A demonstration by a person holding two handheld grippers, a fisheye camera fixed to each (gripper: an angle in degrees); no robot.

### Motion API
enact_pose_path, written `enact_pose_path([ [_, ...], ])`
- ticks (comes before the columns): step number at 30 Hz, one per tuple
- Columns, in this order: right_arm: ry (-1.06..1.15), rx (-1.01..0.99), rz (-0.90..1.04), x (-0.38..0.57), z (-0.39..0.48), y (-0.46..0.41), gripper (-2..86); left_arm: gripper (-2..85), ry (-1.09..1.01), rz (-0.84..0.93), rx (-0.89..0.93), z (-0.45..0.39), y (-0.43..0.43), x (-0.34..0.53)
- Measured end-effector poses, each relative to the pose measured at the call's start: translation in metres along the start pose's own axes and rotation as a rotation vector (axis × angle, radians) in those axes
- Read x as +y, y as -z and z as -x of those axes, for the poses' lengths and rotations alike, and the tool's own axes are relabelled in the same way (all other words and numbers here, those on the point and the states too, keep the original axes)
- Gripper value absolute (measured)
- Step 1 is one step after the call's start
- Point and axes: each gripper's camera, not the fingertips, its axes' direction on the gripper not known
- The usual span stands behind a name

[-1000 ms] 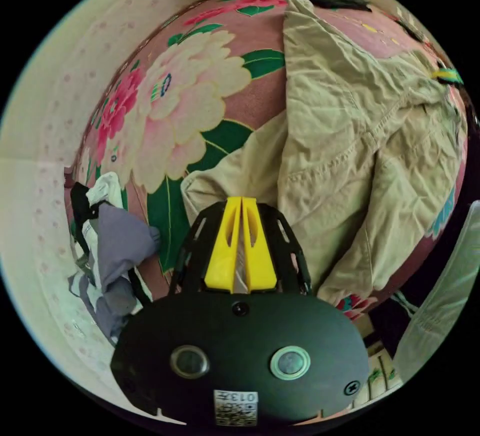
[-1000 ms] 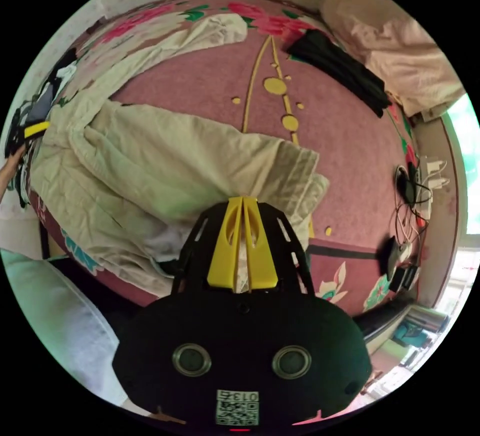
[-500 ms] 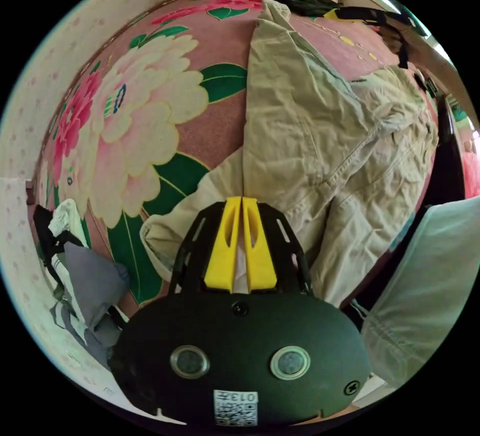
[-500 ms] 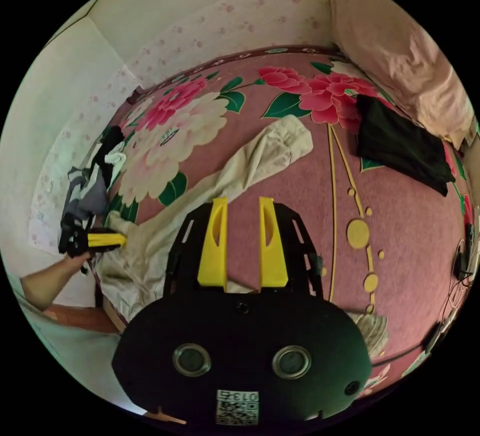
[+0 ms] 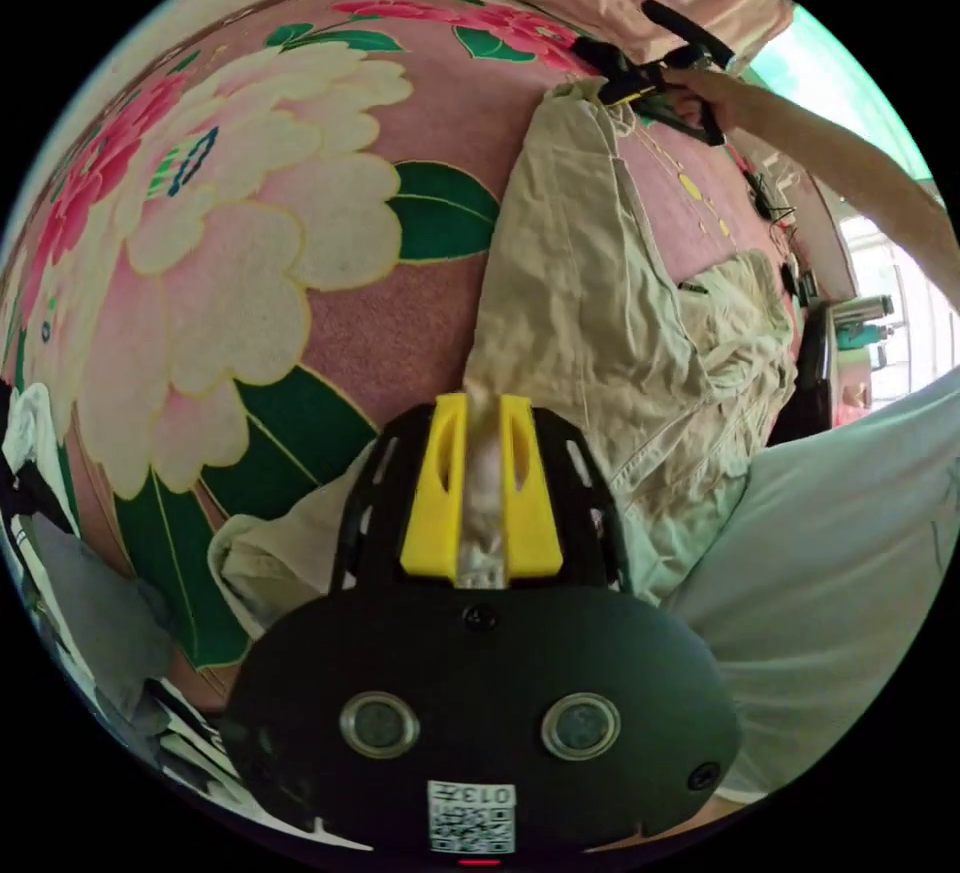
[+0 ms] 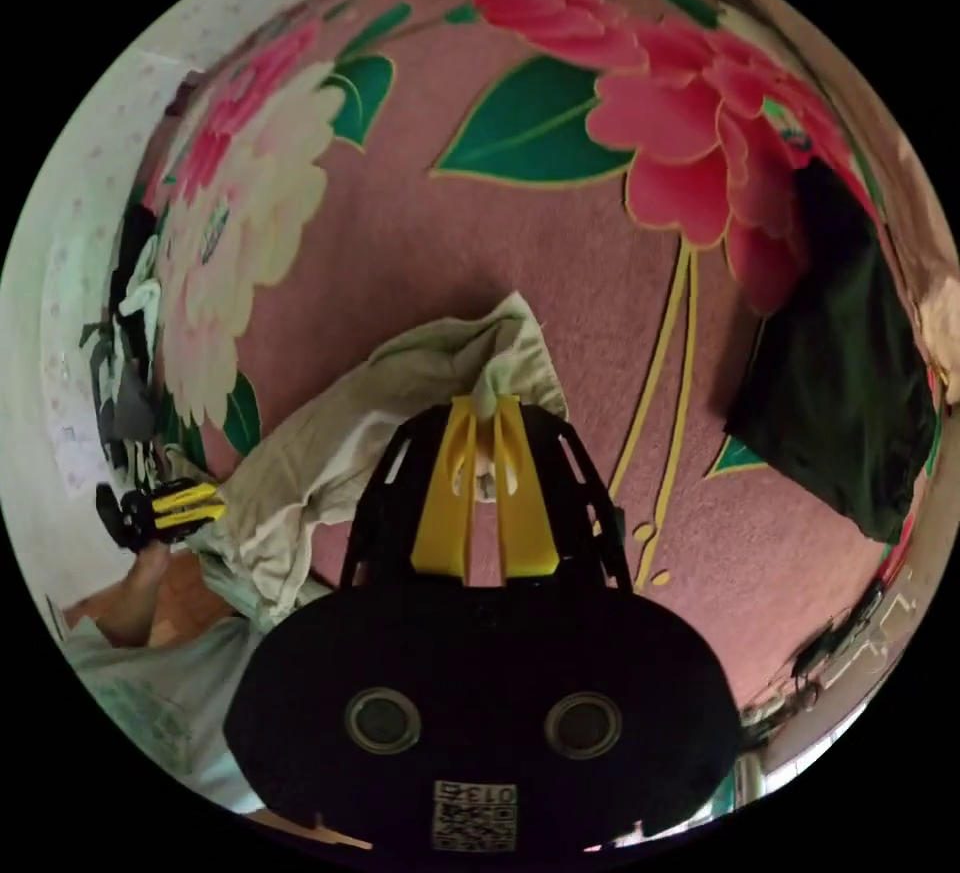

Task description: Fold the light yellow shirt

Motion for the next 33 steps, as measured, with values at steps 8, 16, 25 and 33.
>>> enact_pose_path([
  [8,0.294,-0.288,-0.612,0.215,-0.012,0.165,2.3,0.0,-0.126,-0.17,0.004,-0.029,0.067,0.052],
  [16,0.027,-0.306,-0.737,0.472,-0.032,0.125,2.2,-0.1,-0.391,-0.172,-0.07,-0.113,0.083,0.113],
  [25,-0.291,0.008,-0.465,0.574,0.037,-0.012,2.5,-0.1,-0.614,0.081,-0.195,-0.183,0.029,0.145],
  [33,-0.084,0.246,-0.794,0.568,0.094,0.105,3.3,-0.1,-0.536,-0.089,0.007,-0.154,0.089,0.108],
])
